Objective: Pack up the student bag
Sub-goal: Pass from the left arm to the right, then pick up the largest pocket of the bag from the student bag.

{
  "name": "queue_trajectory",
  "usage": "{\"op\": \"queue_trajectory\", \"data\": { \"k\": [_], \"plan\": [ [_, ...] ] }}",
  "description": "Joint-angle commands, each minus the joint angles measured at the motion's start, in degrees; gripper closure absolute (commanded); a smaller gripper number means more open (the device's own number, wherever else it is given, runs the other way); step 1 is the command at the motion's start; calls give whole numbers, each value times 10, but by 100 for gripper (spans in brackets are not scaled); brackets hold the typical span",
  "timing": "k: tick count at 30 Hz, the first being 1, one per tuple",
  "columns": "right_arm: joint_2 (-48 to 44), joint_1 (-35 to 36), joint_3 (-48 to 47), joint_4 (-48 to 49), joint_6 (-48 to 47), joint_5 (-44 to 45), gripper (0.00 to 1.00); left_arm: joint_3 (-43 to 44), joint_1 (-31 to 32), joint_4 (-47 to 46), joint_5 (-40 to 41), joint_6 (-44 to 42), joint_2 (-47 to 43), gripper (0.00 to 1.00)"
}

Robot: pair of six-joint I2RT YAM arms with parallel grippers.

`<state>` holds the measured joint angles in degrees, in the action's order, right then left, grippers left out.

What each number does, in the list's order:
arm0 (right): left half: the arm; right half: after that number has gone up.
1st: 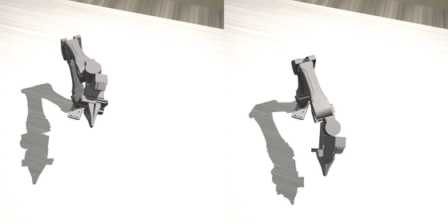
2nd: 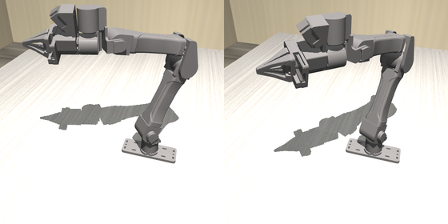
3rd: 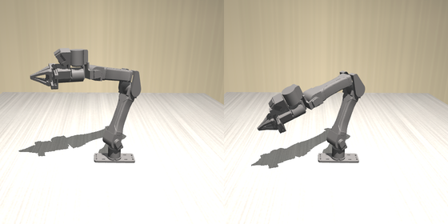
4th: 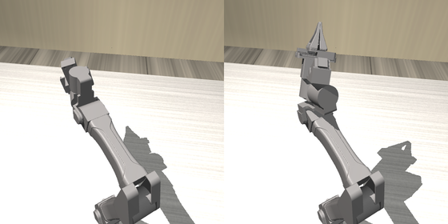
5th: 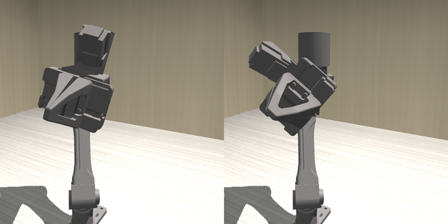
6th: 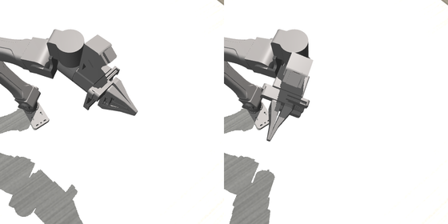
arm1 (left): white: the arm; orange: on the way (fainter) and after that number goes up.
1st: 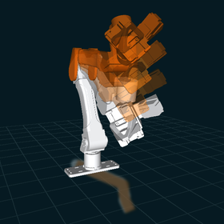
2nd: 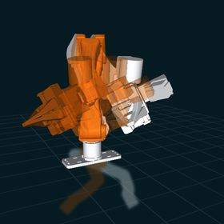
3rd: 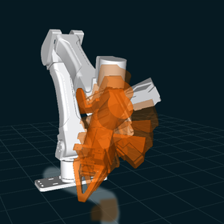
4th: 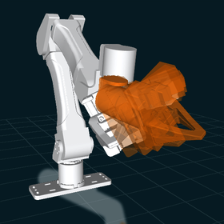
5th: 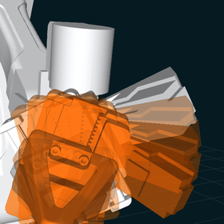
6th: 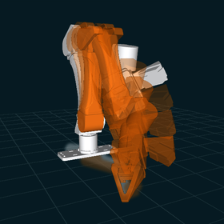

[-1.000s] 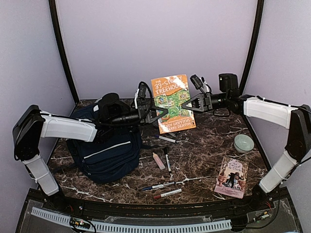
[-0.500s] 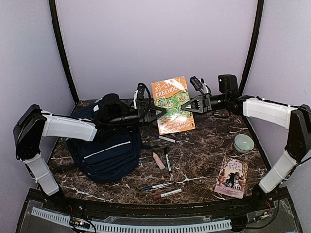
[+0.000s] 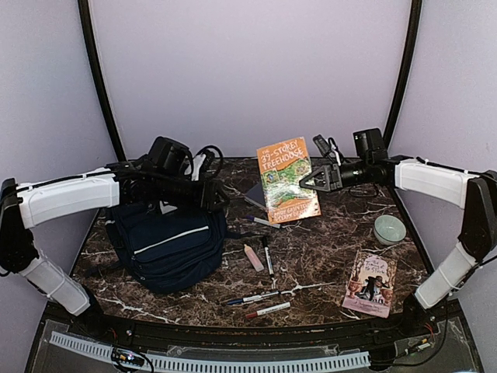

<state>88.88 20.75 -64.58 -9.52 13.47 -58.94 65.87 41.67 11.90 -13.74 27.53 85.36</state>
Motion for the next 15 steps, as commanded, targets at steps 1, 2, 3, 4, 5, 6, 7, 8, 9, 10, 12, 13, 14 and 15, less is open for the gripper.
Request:
{"op": "queue_trajectory", "data": {
  "k": [1,2,3,4,5,6,7,8,9,10,12,13,14,15],
  "plan": [
    [-32,1,4,-6,-58,12,100,4,14,264,81,-132,-38,56],
    [-32,0,3,-8,-59,13,100,2,20,278,74,-145,-40,59],
    [-32,0,4,-8,-61,14,100,-1,27,289,70,-157,-41,62],
    [-31,0,3,-8,-60,15,100,-3,33,301,70,-165,-38,64],
    [-31,1,2,-7,-60,14,100,-2,39,313,71,-171,-34,67],
    [-30,0,3,-7,-59,14,100,-1,44,325,72,-175,-28,68],
    [-30,0,3,-7,-59,14,100,0,45,335,77,-174,-22,68],
    [-30,0,4,-6,-59,14,100,2,46,343,82,-171,-17,65],
    [-31,0,5,-5,-59,13,100,5,47,351,90,-169,-11,59],
    [-31,0,6,-5,-60,14,100,8,48,359,99,-169,-6,56],
    [-32,0,6,-9,-64,16,100,11,50,361,102,-174,1,55],
    [-32,0,6,-10,-66,17,100,11,50,359,91,-178,5,55],
    [-33,0,6,-10,-67,17,100,12,51,356,82,-181,9,55],
    [-34,0,6,-10,-67,16,100,13,51,353,75,-184,14,55]
  ]
}}
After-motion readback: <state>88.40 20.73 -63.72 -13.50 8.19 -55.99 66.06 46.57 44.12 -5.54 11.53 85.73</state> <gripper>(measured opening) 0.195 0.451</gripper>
